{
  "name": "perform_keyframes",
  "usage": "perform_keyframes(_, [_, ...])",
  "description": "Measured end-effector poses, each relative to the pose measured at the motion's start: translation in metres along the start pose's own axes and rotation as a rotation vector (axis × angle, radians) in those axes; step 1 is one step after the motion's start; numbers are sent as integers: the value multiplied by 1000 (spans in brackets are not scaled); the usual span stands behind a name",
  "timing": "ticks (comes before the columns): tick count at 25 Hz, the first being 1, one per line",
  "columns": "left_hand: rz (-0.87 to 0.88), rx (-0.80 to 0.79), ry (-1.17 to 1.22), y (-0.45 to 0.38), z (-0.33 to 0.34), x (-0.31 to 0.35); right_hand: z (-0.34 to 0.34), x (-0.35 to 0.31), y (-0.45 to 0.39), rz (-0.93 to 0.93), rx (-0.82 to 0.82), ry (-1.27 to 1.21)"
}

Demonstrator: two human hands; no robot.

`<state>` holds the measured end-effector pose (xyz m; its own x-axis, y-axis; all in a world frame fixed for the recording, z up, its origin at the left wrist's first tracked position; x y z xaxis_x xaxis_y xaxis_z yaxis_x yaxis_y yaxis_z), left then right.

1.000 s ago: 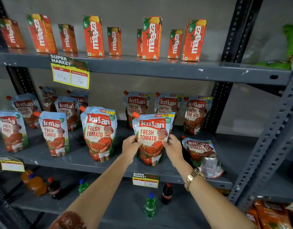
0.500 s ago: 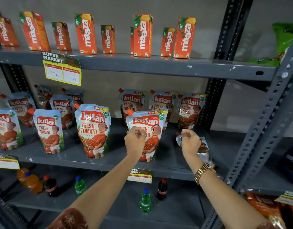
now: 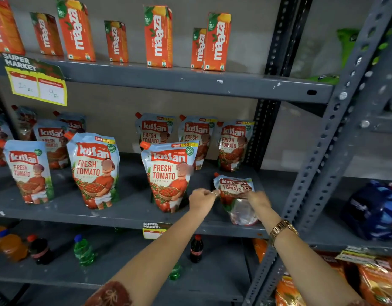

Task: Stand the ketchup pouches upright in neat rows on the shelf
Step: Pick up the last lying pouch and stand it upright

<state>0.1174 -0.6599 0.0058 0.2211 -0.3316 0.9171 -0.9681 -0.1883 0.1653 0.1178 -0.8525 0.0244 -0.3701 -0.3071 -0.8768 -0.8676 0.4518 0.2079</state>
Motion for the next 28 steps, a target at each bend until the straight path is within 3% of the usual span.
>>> perform_keyframes(3, [-141,-117,63,4,28,-5,1,6,-7,67,-77,-63])
perform_keyframes(7, [-199,-214,114,4,44,-6,-1,7,-3,61,-97,-69])
perform_keyframes(13, [-395,-518,124,1,40,-8,2,28,-11,213,-191,-206])
perform_keyframes(18, [-347,-378,63,-10,47,-12,12,33,-10,251,-207,-288])
perform_keyframes(22, [-330,-314,125,-14,50,-12,12,33,-12,252,-92,-413])
perform_keyframes(25, [-252,-280,201,-8,51,3,7,23,-7,140,27,-494])
perform_keyframes(28, [-80,-240,280,-6,51,36,-14,-2,1,-108,187,-492])
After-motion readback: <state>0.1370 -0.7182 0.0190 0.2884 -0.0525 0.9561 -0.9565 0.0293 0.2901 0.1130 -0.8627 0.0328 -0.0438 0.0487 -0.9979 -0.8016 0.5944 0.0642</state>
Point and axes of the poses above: each hand's wrist, its own y-axis away from the middle knuckle, its own z-axis out of the palm, x = y × z, the point moved 6 cm from there along -y, towards the middle knuckle, and after that the axes turned 8 degrees about -y, right-handed, at the moved point
